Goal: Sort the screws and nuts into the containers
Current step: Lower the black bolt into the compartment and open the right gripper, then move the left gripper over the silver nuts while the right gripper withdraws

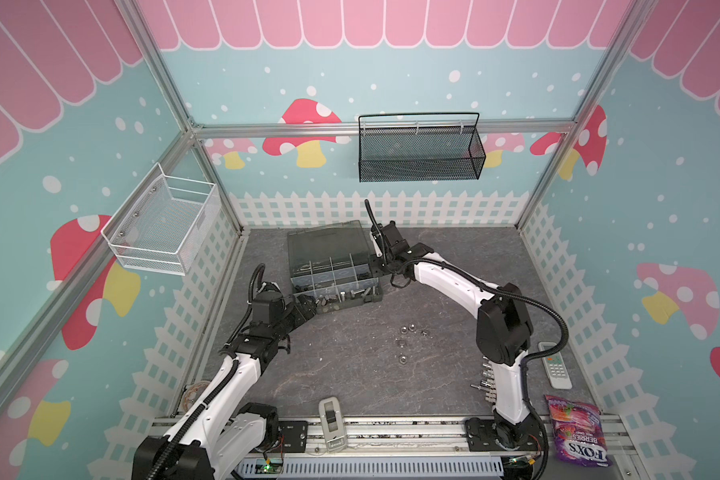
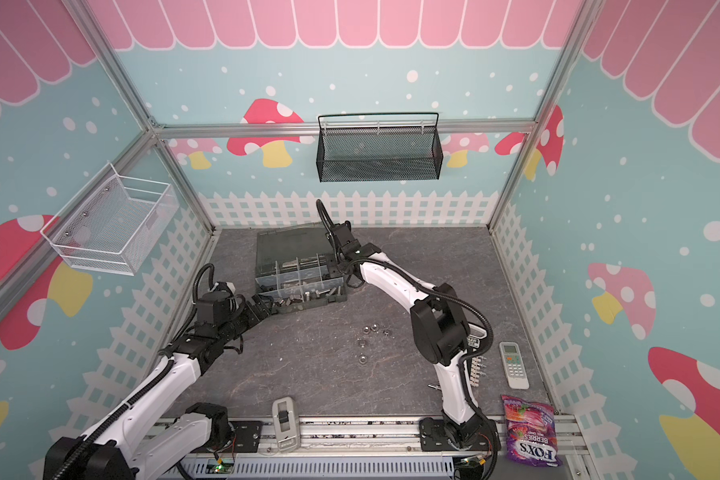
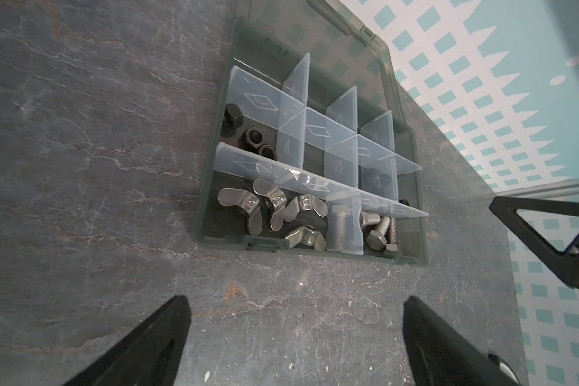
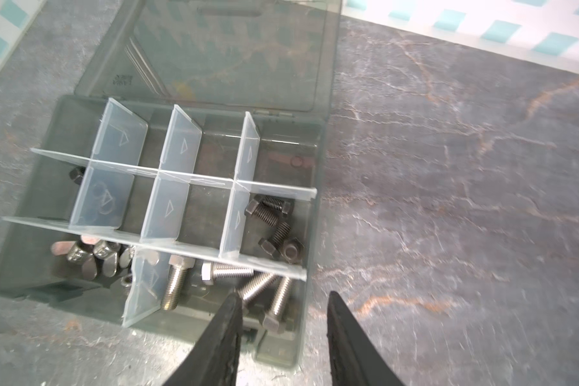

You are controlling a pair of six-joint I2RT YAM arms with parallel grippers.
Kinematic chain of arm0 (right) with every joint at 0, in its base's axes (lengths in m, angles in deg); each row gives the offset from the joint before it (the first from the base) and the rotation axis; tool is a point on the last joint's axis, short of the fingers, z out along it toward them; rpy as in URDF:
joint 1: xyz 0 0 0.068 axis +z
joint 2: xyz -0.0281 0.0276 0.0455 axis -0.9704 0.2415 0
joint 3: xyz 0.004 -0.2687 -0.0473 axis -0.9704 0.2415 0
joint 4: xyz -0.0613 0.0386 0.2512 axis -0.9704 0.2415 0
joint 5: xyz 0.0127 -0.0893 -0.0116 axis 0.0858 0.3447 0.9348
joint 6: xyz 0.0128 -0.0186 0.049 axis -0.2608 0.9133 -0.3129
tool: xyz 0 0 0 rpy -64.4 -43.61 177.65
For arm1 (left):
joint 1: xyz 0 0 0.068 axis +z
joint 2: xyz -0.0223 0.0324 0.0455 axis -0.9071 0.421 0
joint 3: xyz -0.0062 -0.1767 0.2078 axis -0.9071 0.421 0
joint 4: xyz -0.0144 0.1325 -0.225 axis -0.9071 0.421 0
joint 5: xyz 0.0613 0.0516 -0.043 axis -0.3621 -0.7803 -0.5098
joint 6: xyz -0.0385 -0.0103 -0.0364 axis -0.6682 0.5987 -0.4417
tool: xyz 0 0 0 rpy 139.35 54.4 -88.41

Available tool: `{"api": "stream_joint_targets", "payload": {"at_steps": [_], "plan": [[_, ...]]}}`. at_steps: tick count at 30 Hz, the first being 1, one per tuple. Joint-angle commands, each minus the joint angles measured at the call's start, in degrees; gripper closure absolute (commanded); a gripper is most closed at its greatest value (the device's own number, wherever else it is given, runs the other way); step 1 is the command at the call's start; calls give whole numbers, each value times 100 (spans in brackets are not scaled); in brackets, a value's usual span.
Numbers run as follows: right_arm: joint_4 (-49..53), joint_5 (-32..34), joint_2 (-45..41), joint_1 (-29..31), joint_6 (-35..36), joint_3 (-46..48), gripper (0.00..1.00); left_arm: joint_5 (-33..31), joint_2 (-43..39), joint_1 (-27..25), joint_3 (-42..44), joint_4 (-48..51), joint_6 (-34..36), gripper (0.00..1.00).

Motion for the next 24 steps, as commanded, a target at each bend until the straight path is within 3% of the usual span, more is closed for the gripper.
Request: {"api": "stream_joint_targets", "payload": {"at_steps": [1,12,21,24], "plan": [[-300,306,-471,-117,-328,611,54,-110,53,-232,-289,61,174,0],[-848,1050,-2131,-372,-930,2649,34,-504,806,-1727,-957,87,812,2],[-867,1823,-3358,-751,-1696,3801,0,-510,1931,-2912,-1703,136,1359,4],[-864,1934,-3755,-958,-1958,4129,3,-520,2323,-3285,-1928,131,1477,6]]}}
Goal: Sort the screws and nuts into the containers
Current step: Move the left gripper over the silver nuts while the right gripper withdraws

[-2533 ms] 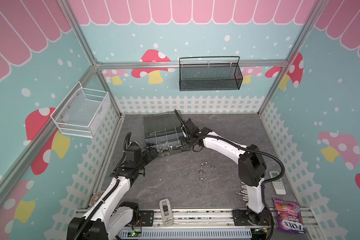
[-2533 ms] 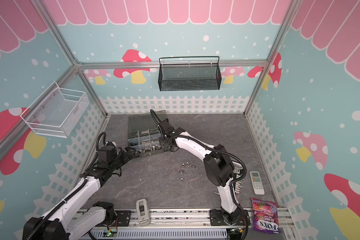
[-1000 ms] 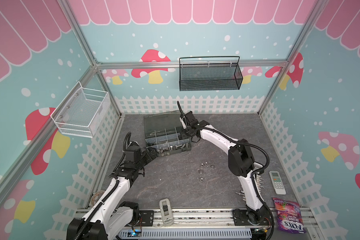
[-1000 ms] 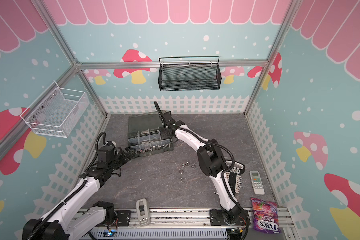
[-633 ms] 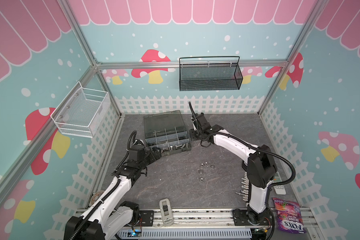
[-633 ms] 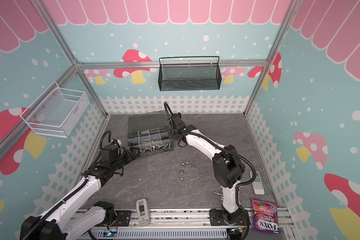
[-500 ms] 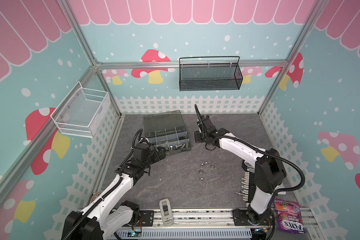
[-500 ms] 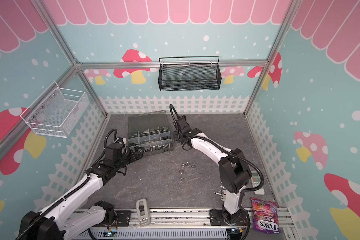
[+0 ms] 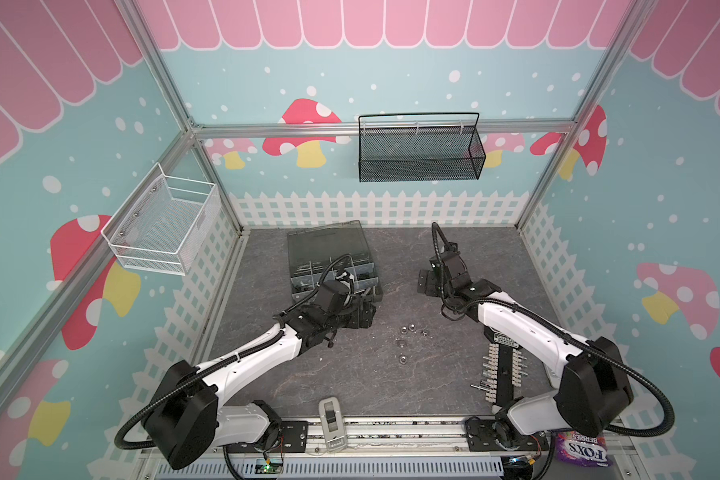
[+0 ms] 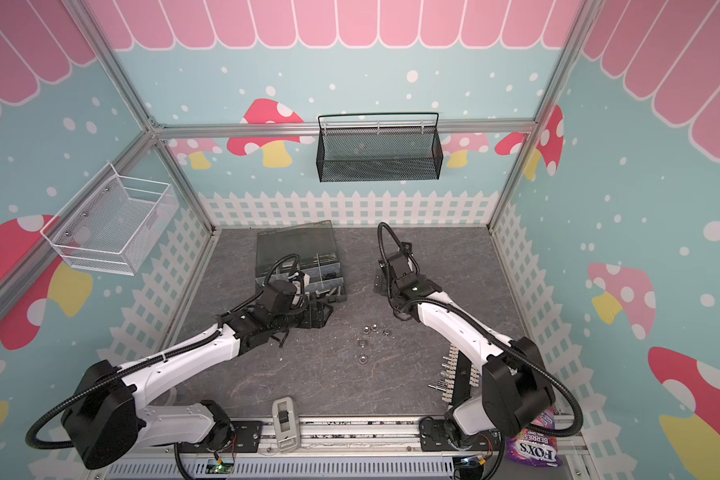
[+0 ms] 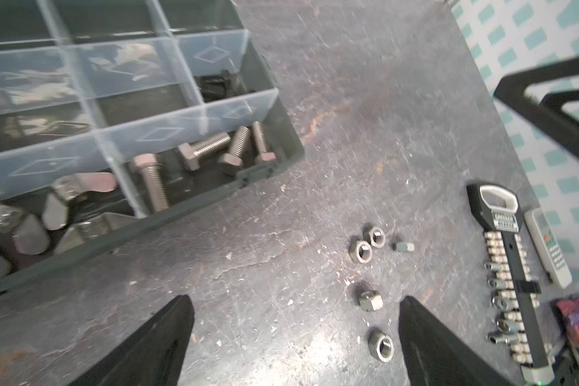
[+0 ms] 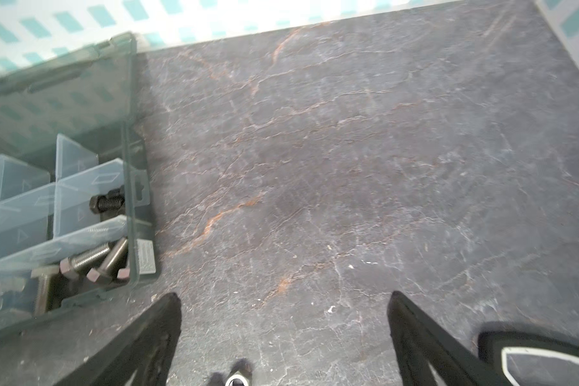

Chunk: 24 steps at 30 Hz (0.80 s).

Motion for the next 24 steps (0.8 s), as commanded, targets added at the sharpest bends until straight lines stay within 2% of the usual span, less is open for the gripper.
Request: {"api": "stream_joint_targets", "payload": {"at_steps": [1,5,9,15,21,24], "plan": [[-38,376,-435,-218,-537,302,3,-80,361,-369,-315,71,344,7],[-38,347,-849,-485,-766,668,3,-15,850,-785,-610,152,724,12],[-35,269,-1132,-661,-911,924,3,-214,1278,-1094,-841,402,1391,18],[-42,187,-1299,-781,-985,1068,3,-596,1705,-1390,-922,432,2323,19],[-47,82,-1238,-816,-1006,1057,3,-285,2147,-1511,-935,67,2747,27],[-47,35,-1191,-835,-1008,1048,3,-109,2370,-1528,-974,-101,2768,27]]}}
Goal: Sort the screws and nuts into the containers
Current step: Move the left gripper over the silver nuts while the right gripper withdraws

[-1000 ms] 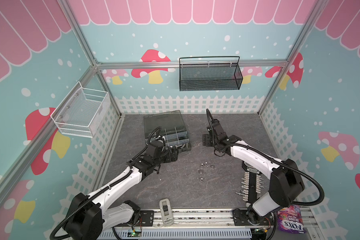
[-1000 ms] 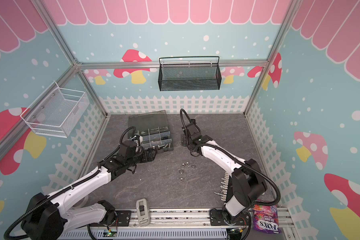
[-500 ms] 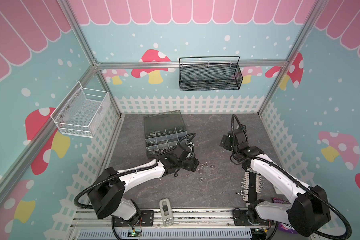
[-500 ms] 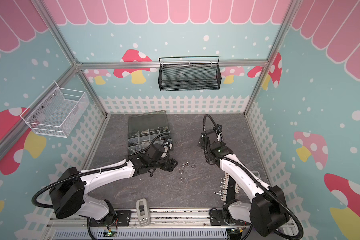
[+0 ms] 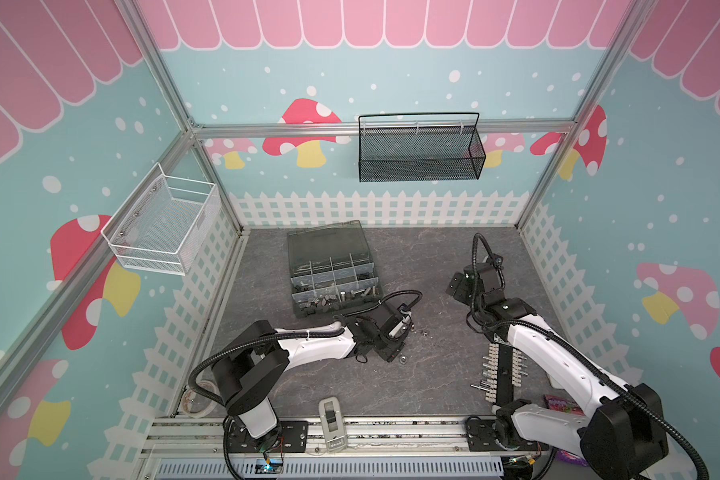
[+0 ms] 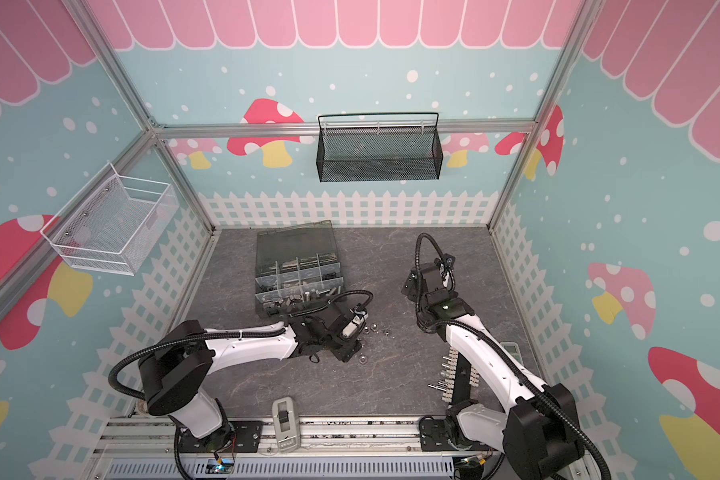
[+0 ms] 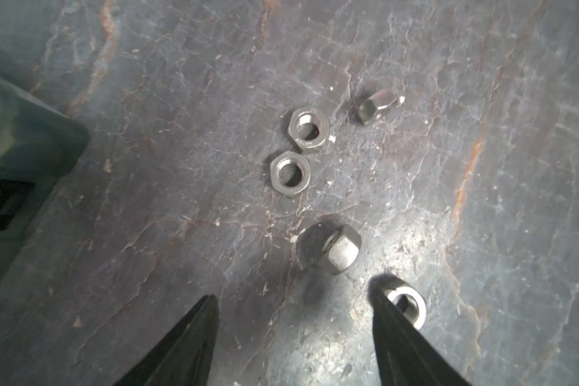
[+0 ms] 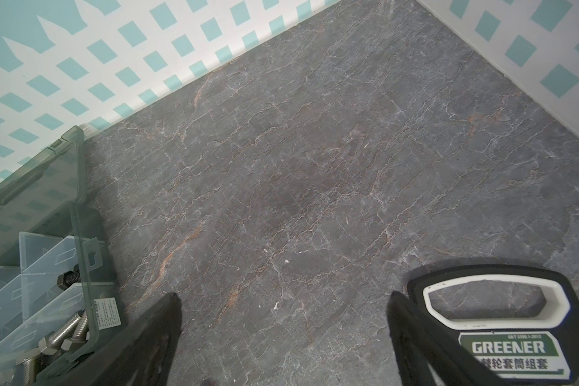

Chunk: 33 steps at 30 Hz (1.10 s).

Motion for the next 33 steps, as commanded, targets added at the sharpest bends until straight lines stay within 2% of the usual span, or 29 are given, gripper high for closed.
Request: {"api": "stream_joint_targets", "payload": {"at_steps": [1,5,10,19,33], "plan": [[4,-61,23,-49,-145,46,3,248,222,-41,-163,-295,362,28],[9,-81,37,-66,-136,41,3,327,385,-41,-193,-455,316,33],[0,-109,81,-75,-128,43,3,367,535,-41,-243,-525,299,34],[-20,-184,180,-80,-119,32,3,438,747,-36,-340,-567,270,49],[-43,-241,222,-93,-109,19,3,677,963,-42,-413,-589,156,60]]}}
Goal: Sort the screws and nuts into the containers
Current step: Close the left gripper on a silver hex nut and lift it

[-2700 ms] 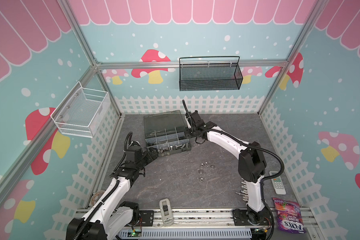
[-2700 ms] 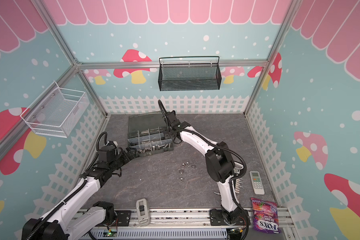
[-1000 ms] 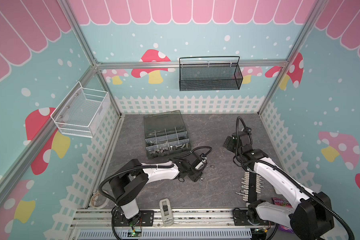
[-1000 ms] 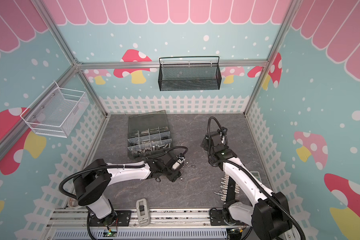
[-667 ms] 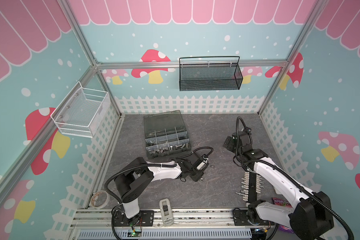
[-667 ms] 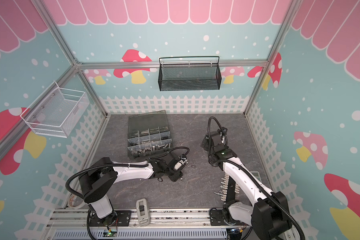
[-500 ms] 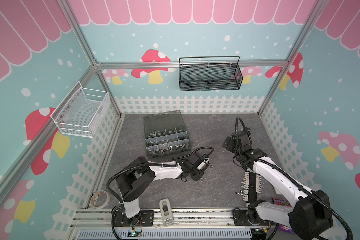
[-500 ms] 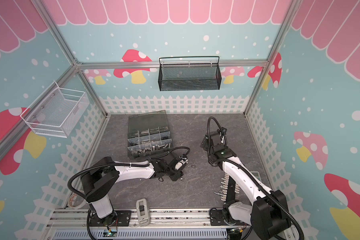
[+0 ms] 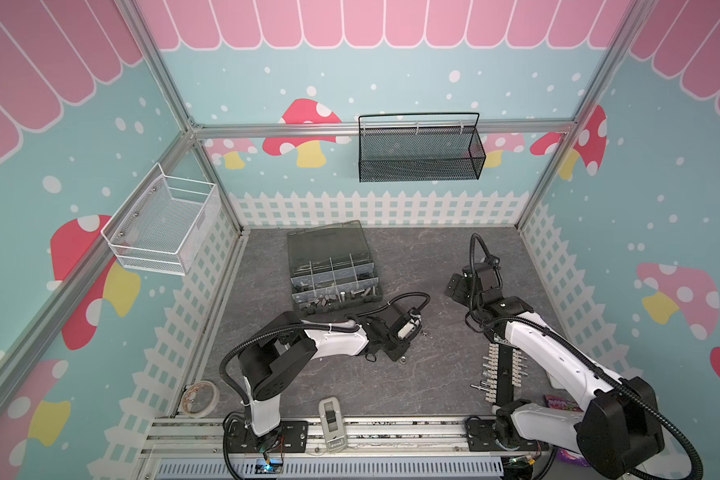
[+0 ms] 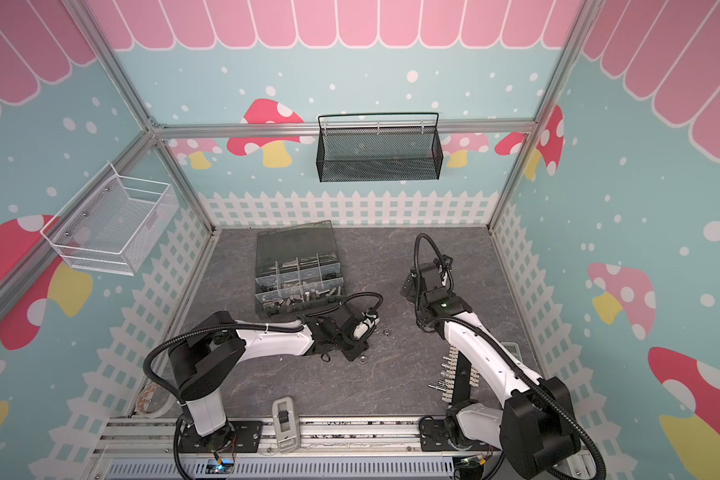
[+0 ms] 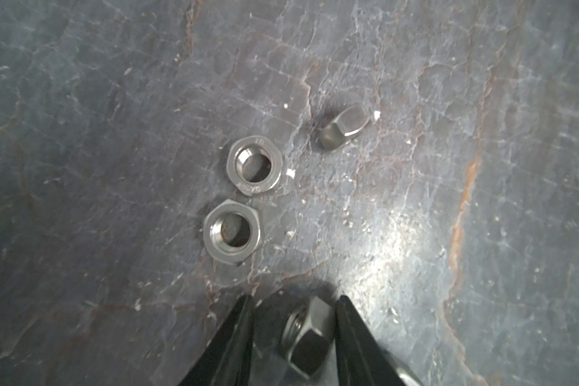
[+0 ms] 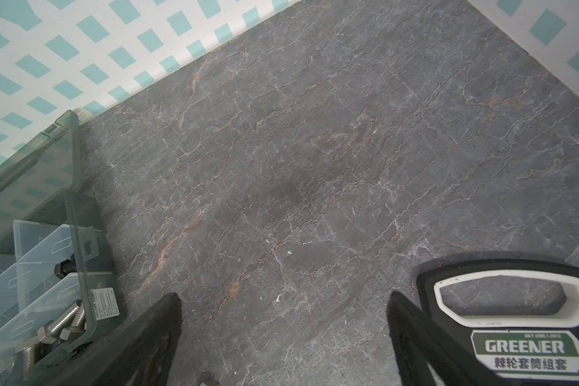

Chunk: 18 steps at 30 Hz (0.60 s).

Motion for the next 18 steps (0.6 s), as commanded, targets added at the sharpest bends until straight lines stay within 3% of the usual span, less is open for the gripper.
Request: {"api": "stream_joint_targets", "payload": {"at_steps": [1,12,18], "plan": [[-45,3,36,-29,-92,19,3,168,152,-32,-79,-5,31,61],[-67,-73,90,-34,-106,-8,3,277,-75,-32,100,21,-65,93],[-71,-123,154,-34,-91,-64,3,52,-420,-32,186,39,-122,97]]}}
